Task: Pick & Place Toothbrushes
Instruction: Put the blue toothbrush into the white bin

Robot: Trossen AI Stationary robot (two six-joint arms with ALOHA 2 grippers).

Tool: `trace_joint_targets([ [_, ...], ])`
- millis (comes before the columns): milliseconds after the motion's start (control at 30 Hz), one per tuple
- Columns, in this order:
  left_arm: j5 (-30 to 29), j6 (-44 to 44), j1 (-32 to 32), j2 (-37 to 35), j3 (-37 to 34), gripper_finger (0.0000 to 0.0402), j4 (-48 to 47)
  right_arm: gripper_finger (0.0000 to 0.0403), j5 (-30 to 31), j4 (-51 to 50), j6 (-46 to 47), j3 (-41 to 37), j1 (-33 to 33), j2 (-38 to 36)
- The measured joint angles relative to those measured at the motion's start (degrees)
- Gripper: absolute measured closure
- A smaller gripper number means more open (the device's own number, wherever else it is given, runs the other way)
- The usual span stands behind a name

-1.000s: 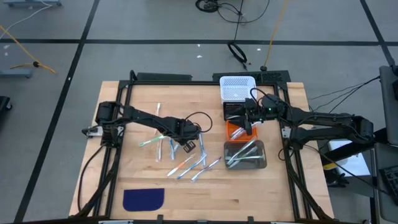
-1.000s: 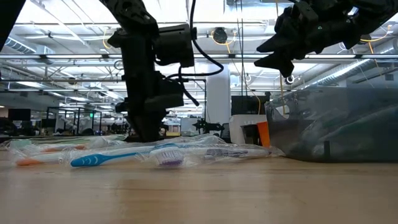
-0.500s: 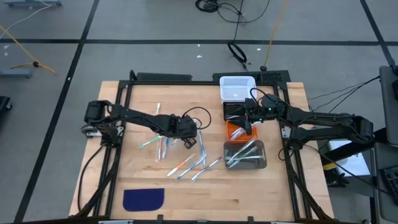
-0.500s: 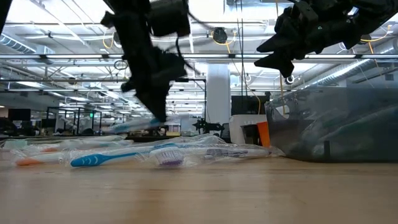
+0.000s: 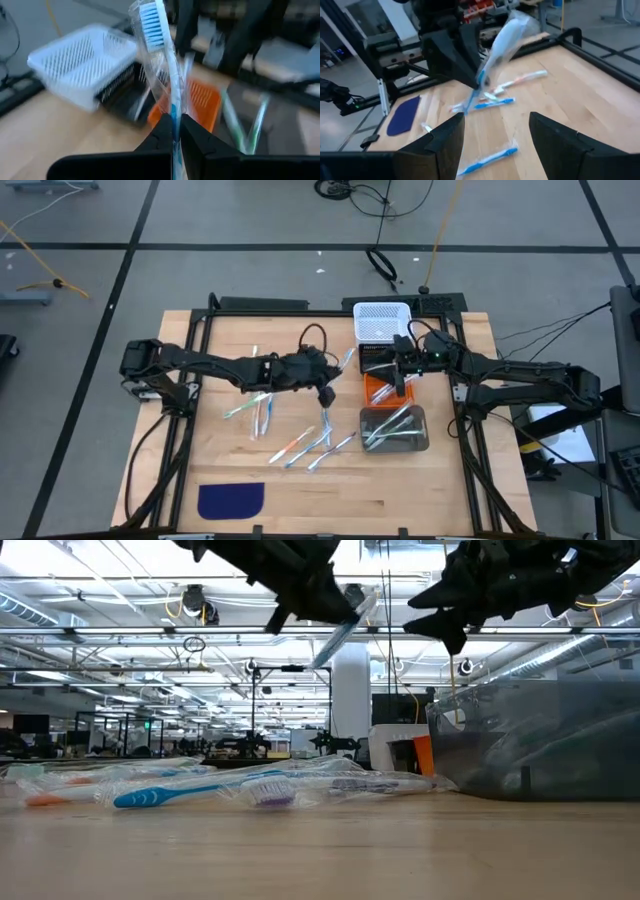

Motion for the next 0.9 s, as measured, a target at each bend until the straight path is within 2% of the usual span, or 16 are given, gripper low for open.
trace_joint_targets([
  [267, 2.7, 2.22, 0.32, 0.82, 0.01, 0.0394, 9.35, 0.0188, 1.51, 7.43, 0.84, 0.0, 1.37, 1.55],
  [400, 2.64, 2.26, 0.19, 0.82, 0.01, 0.0397, 9.74, 0.0188, 4.3, 10.73, 0.95, 0.0, 1.29, 3.34],
  [800, 2.17, 2.22, 0.2, 2.1, 0.02, 0.0392, 10.37, 0.0189, 4.18, 23.33, 4.33, -0.02, 2.16, 10.21],
  [900, 2.07, 2.22, 0.28, 2.88, 0.03, 0.0396, 11.06, 0.02, 4.17, 25.91, 4.7, -0.02, 2.2, 11.67],
])
